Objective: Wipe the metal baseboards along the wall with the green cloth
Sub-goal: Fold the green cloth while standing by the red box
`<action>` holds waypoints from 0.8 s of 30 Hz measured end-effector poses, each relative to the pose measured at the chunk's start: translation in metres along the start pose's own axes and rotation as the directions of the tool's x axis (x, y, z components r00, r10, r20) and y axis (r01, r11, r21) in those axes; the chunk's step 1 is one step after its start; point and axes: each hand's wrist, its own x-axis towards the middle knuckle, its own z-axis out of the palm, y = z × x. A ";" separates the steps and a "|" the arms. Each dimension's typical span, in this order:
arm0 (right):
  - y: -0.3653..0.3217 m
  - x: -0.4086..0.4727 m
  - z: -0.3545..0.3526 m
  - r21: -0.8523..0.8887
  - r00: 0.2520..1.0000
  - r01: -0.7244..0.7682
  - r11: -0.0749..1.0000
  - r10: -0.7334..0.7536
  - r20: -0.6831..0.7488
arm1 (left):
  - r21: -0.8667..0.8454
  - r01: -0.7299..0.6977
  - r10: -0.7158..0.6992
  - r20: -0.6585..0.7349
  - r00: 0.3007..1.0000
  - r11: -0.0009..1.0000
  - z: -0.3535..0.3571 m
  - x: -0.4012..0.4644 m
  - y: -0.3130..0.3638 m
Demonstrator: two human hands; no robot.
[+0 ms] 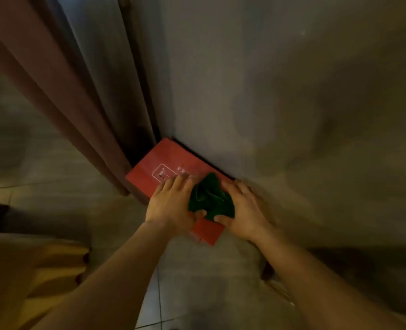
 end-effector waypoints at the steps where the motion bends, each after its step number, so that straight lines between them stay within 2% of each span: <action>1: 0.005 0.005 0.011 -0.023 1.000 0.011 1.000 -0.011 0.015 | 0.007 -0.014 0.014 0.016 1.000 1.000 0.011 0.005 -0.002; 6: 0.020 0.022 0.057 -0.034 0.999 -0.015 0.999 0.016 0.032 | 0.046 -0.043 0.039 0.077 0.996 0.998 0.070 0.028 -0.015; 10: 0.023 0.027 0.073 -0.129 0.999 0.023 0.991 -0.027 -0.027 | 0.040 -0.022 0.016 0.130 0.991 0.999 0.092 0.040 -0.016; 12: 0.024 0.028 0.077 -0.156 0.998 0.024 0.988 -0.034 -0.058 | 0.033 -0.010 0.006 0.112 0.994 0.999 0.097 0.041 -0.012; 16: 0.022 0.028 0.078 -0.134 0.995 0.033 0.990 -0.046 -0.093 | 0.036 0.035 -0.036 0.020 0.999 0.999 0.091 0.043 0.001; 24: 0.006 0.018 0.037 -0.082 0.990 -0.006 0.997 -0.005 -0.139 | 0.031 0.001 -0.001 0.014 1.000 1.000 0.041 0.034 0.018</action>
